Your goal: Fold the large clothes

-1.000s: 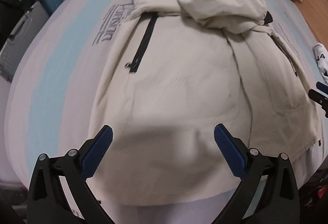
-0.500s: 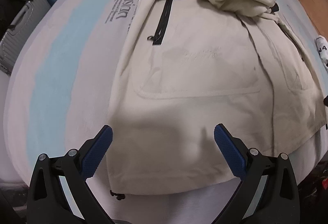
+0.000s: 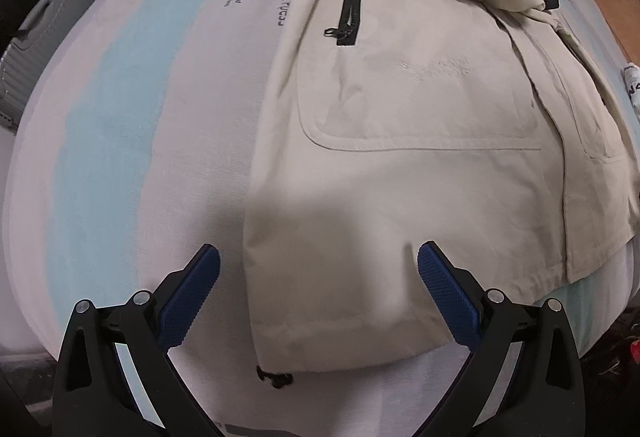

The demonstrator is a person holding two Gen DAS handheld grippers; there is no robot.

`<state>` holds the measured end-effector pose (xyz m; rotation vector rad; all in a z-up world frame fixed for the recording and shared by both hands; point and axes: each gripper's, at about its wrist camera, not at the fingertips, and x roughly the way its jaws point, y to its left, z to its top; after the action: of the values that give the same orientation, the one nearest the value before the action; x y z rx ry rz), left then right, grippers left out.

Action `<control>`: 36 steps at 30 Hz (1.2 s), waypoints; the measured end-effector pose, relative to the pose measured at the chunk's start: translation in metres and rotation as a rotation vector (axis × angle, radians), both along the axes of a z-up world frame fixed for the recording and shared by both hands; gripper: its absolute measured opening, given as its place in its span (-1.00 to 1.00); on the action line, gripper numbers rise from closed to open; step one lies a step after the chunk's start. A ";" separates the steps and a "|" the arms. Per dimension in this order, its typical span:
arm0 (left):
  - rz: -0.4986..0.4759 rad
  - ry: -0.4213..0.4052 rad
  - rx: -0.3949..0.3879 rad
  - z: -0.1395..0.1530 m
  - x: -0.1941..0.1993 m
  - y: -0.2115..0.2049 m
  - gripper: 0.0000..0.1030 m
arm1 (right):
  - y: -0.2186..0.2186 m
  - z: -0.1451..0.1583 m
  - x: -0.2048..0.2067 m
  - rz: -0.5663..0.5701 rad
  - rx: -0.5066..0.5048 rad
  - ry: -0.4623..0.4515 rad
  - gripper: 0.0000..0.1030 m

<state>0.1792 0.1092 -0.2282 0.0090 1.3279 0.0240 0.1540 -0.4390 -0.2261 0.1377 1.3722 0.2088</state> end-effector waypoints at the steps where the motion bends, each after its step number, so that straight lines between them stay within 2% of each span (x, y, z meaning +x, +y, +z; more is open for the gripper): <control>1: 0.004 0.009 -0.004 -0.003 0.002 0.002 0.88 | -0.001 -0.002 0.002 0.003 -0.002 0.005 0.66; 4: 0.020 0.035 -0.014 -0.010 0.010 0.006 0.88 | 0.001 -0.006 0.007 0.024 -0.007 0.023 0.53; 7: 0.046 0.024 -0.034 -0.006 0.015 0.007 0.88 | 0.008 -0.006 0.010 0.046 -0.009 0.029 0.39; 10: 0.038 0.033 -0.021 -0.008 0.018 0.004 0.88 | 0.015 -0.013 0.012 0.063 -0.055 0.053 0.18; 13: 0.033 0.047 -0.022 -0.013 0.019 0.002 0.88 | 0.015 -0.018 0.015 0.043 -0.054 0.076 0.02; 16: 0.029 0.047 -0.031 -0.015 0.020 0.000 0.88 | 0.011 -0.021 0.015 -0.005 -0.018 0.088 -0.25; 18: 0.033 0.052 -0.040 -0.017 0.022 0.002 0.88 | 0.009 -0.022 0.014 -0.013 0.002 0.093 -0.57; 22: 0.012 0.055 -0.047 -0.019 0.022 0.003 0.88 | 0.016 -0.016 0.014 -0.006 -0.001 0.099 -0.89; 28: 0.003 0.058 -0.064 -0.021 0.028 0.012 0.88 | 0.020 -0.019 0.015 0.001 -0.025 0.104 -0.91; 31: 0.028 0.056 -0.109 -0.022 0.031 0.035 0.83 | 0.025 -0.019 0.014 0.010 -0.052 0.095 -0.91; 34: 0.031 0.048 -0.128 -0.022 0.036 0.047 0.52 | 0.027 -0.019 0.013 0.009 -0.062 0.089 -0.91; 36: 0.029 0.052 -0.132 -0.023 0.037 0.055 0.25 | 0.026 -0.020 0.012 0.001 -0.059 0.086 -0.91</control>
<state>0.2157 0.1637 -0.2516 -0.1224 1.3797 -0.0399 0.1662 -0.4127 -0.2459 0.0976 1.4630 0.1644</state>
